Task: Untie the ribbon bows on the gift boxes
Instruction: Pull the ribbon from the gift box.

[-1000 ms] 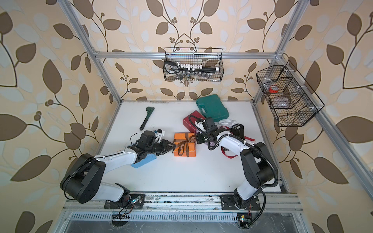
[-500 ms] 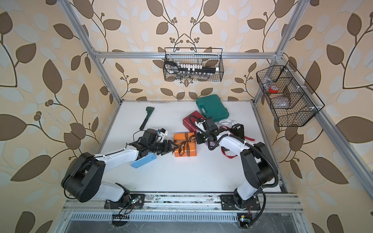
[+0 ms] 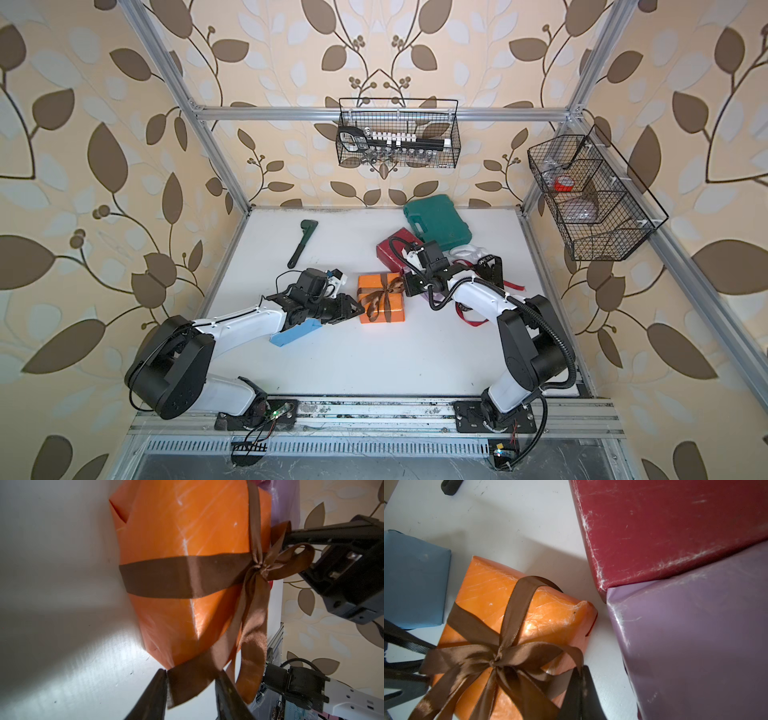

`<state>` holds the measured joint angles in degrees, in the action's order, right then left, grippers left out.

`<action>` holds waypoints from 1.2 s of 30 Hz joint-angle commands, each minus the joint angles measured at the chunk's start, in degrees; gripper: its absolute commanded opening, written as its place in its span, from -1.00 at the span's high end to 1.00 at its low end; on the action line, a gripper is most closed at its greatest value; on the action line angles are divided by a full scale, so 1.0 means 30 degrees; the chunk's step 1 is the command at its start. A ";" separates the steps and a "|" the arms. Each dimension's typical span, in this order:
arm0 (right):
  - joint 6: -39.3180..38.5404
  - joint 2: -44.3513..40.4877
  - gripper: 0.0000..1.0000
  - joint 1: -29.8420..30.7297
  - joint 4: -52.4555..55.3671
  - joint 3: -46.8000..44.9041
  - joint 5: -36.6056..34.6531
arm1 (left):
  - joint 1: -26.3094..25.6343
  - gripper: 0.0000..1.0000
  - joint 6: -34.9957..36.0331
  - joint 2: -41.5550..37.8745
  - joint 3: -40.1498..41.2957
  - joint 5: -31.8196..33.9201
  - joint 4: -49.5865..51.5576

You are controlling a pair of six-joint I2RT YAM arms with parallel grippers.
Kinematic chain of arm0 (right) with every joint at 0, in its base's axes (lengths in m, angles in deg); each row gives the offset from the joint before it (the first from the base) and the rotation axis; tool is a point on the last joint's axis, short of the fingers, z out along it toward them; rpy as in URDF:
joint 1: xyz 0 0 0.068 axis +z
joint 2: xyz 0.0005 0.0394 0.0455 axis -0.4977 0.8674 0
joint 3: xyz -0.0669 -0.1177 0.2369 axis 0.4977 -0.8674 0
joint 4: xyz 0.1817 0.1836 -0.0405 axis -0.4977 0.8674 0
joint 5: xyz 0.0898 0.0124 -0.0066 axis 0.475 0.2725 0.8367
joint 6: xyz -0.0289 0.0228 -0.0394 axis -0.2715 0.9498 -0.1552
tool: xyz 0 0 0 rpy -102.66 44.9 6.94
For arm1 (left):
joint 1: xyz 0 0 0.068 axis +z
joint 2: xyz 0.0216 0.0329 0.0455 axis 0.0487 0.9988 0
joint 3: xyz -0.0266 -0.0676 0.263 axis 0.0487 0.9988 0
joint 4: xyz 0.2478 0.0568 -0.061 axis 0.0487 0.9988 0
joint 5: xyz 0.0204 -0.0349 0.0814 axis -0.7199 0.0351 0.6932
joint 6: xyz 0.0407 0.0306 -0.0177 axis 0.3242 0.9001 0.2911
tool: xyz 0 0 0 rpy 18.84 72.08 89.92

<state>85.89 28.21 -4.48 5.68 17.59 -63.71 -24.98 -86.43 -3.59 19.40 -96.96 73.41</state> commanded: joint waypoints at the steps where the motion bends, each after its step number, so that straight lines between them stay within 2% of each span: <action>1: -0.0024 -0.0431 1.00 -0.0029 0.0230 -0.0391 -0.0139 | -0.0002 0.36 0.0734 -0.0696 -0.0864 0.0685 0.0372; 4: 0.0005 -0.0488 1.00 -0.0024 0.0224 -0.0436 -0.0112 | 0.0027 0.72 0.1032 -0.0751 -0.1173 0.0769 0.0711; 8: -0.0047 -0.0522 1.00 -0.0041 0.0262 -0.0509 -0.0139 | 0.0167 0.99 0.1524 -0.1002 -0.1829 0.0888 0.1472; 15: -0.0024 -0.0900 1.00 -0.0023 0.0273 -0.0743 -0.0492 | 0.0370 1.00 0.3588 -0.1417 -0.3530 0.2225 0.4272; 21: -0.0016 -0.2018 1.00 -0.0527 0.0498 -0.1457 -0.1406 | 0.2004 1.00 0.3135 -0.1717 -0.3370 0.3575 0.4558; 26: 0.0313 -0.2832 1.00 -0.1989 0.0987 -0.2164 -0.1800 | 0.4481 1.00 0.2302 -0.1812 -0.3298 0.3423 0.3988; 31: 0.1239 -0.4419 1.00 -0.4168 0.0752 -0.3256 -0.2478 | 0.6010 1.00 0.2111 -0.1602 -0.3849 0.3388 0.4167; 36: 0.1945 -0.6070 1.00 -0.6507 0.0305 -0.3953 -0.1990 | 0.7448 1.00 0.1460 -0.2047 -0.3438 0.3687 0.4020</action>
<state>89.65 12.19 -21.84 7.16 6.75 -69.28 -4.41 -80.68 -7.24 9.94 -86.97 85.89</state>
